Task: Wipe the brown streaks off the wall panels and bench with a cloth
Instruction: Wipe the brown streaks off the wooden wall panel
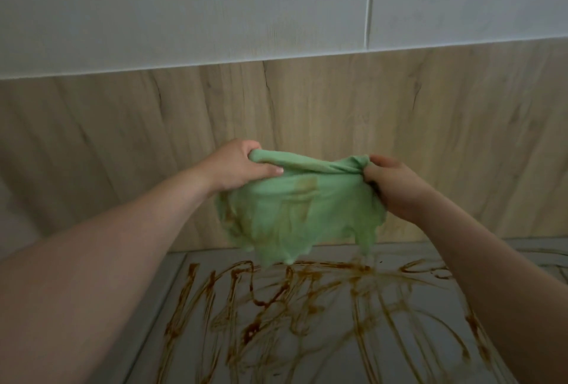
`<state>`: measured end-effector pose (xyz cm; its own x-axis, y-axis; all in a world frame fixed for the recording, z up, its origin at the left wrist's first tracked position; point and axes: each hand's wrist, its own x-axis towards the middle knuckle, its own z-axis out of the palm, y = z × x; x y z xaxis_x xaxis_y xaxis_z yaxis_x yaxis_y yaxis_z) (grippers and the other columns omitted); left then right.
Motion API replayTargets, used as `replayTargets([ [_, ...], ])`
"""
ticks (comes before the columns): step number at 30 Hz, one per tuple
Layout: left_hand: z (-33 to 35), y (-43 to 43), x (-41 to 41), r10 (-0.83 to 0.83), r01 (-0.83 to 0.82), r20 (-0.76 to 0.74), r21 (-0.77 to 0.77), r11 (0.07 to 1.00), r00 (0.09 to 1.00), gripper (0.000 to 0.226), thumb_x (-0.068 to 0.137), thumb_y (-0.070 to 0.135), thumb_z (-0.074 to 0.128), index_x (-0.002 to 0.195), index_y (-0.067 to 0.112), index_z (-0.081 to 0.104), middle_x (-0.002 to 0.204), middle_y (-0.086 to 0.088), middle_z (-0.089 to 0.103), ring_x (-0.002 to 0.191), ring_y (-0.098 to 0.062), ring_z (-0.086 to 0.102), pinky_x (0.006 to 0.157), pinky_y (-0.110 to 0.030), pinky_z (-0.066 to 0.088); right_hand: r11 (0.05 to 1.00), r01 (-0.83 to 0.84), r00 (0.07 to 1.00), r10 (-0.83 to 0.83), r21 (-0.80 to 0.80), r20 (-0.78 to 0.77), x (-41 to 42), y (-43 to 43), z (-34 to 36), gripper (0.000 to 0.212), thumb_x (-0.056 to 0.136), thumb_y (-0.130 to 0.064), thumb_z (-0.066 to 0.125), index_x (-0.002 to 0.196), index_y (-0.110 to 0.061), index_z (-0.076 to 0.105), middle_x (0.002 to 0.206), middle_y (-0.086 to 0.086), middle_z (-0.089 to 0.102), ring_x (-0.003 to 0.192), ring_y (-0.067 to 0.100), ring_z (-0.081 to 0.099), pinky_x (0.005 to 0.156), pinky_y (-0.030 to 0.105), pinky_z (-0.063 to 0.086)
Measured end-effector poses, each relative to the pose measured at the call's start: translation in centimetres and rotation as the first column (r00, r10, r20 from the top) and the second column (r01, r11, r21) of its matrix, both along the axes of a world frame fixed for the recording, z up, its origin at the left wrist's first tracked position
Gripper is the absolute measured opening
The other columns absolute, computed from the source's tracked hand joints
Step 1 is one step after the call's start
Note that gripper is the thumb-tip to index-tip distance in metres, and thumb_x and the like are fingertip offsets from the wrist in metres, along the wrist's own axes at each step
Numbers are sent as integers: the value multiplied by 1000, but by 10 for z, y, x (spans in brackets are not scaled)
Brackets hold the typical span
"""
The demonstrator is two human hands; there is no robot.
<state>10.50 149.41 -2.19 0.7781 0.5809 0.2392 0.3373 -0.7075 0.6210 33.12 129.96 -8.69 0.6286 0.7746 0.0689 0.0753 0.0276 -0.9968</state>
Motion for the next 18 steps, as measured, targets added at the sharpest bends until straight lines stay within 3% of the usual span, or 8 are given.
replayTargets([
  [3,-1,2,-5,-96,129,96,-438,890,991,24,78,22,88,84,11,68,77,-4,72,71,-17,70,63,-25,56,988,155,971,-154,-9,-186,7,-2,-9,25,91,-23,58,98,-3,70,92,19,67,82,31,66,78,43,52],
  [5,0,2,-6,-115,188,158,-593,783,981,24,63,16,82,81,13,67,83,-13,68,75,-25,67,72,-32,54,984,169,934,-143,53,-327,7,-4,-11,34,94,-34,54,104,-7,73,103,17,74,90,28,71,83,43,56],
  [7,1,1,-5,-96,162,142,-582,797,985,22,51,21,75,70,18,64,78,-12,58,72,-25,58,69,-31,45,990,70,914,-16,119,-406,9,-9,-11,54,100,-52,49,123,-8,70,125,17,72,110,30,71,92,47,56],
  [9,1,3,-5,-65,127,134,-532,837,989,19,56,19,73,71,19,61,74,-7,56,71,-21,55,66,-29,42,988,-121,922,149,98,-358,6,-19,-9,76,95,-70,47,132,-7,66,129,16,71,119,32,69,96,47,54],
  [12,2,12,-5,-104,222,231,-573,789,967,16,75,11,73,82,17,60,79,-4,64,76,-17,64,72,-30,50,985,-155,969,168,81,-184,3,-27,-9,51,91,-48,70,115,-3,69,115,16,72,103,32,72,80,40,59],
  [14,3,15,-6,-160,247,201,-551,797,966,20,89,5,74,85,18,58,80,-1,66,76,-13,66,68,-29,54,978,-102,963,143,182,-228,5,-30,-9,39,88,-33,72,110,-1,68,109,16,71,101,32,71,85,40,58],
  [16,5,19,-4,-183,215,117,-411,886,976,19,96,6,68,86,17,56,73,5,64,68,-6,63,59,-22,51,964,-49,926,142,261,-350,7,-32,-7,45,90,-34,65,119,0,71,116,17,74,107,31,72,93,43,56],
  [18,9,22,-2,-162,163,20,-186,969,987,14,96,15,71,90,16,58,75,8,65,67,-4,62,60,-21,48,976,21,933,58,215,-355,9,-31,-4,39,94,-32,65,116,-1,71,112,17,74,99,29,73,87,43,58],
])
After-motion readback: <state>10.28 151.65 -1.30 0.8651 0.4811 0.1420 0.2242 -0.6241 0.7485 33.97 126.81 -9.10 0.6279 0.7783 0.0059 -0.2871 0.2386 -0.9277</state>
